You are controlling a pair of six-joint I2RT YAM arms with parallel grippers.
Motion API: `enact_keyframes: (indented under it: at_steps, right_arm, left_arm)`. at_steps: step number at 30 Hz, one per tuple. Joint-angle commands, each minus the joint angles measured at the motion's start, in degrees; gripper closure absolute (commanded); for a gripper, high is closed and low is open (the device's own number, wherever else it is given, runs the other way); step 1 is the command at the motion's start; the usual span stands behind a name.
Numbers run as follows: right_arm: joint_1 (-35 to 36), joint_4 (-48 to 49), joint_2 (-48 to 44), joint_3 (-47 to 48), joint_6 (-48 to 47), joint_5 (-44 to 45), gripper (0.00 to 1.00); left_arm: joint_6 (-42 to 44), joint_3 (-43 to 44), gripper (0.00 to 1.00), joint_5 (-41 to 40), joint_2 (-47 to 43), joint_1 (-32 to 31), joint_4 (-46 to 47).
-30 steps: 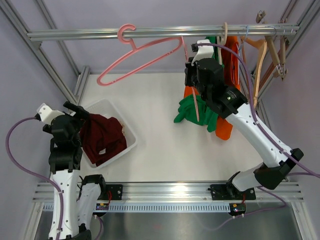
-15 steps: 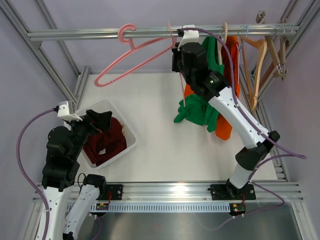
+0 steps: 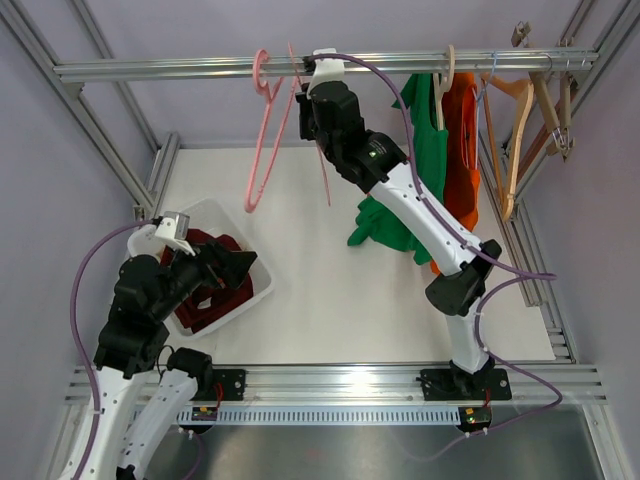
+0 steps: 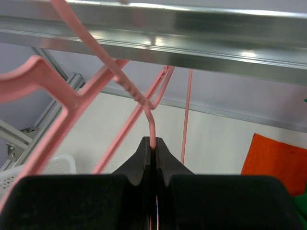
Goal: Remove the t-shirt from the hanger
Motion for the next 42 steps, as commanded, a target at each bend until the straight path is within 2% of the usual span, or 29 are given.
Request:
enact_keyframes:
  at_steps: [1,15,19,21,26,36,38,39,40,41,42]
  right_arm:
    - [1.08,0.4,2.05,3.9,0.48,0.72,1.0]
    - [3.37,4.62,1.27,3.02,1.89,5.29,1.0]
    - [3.37,7.16,-1.98,-0.74,2.67,7.84,1.0]
    - [3.37,9.27,-3.13,-5.05,3.03,6.88,1.0]
    - [3.28,8.31,-1.9,-6.99,4.61,6.09,1.0]
    - [2.93,9.1,-3.39,-5.41,5.58,3.97,1.0]
    - [2.67,9.1,-3.66,-8.22,6.02,4.41,0.91]
    - [2.67,9.1,-4.27,-10.4,6.8,4.5,0.73]
    - [2.67,9.1,-4.88,-11.55,7.07,4.59,0.73]
    - [2.67,9.02,-5.67,-12.52,7.16,4.33,0.56]
    - [2.58,8.67,-7.86,-13.4,7.25,3.63,0.5]
  left_arm:
    - [0.46,-1.26,0.01,3.15,-1.21,-0.84,3.04]
    - [-0.33,-0.29,0.01,3.33,-1.3,-2.25,3.3]
    - [-0.78,-0.73,0.01,3.94,-1.56,-2.33,3.48]
    - [-0.78,-0.56,0.01,4.21,-1.65,-2.25,3.39]
    - [-1.3,-0.38,0.01,5.44,-2.44,-2.33,3.48]
    - [-1.83,-0.64,0.01,7.63,-3.23,-2.25,3.39]
    - [-1.74,-0.56,0.01,7.81,-3.49,-2.33,3.3]
    - [-1.74,-0.47,0.01,8.16,-3.67,-2.33,3.22]
    - [-1.83,-0.47,0.01,8.51,-3.76,-2.33,3.3]
    - [-1.92,-0.3,0.01,8.86,-4.02,-2.33,3.22]
    - [-2.18,-0.12,0.01,9.74,-4.11,-2.33,3.3]
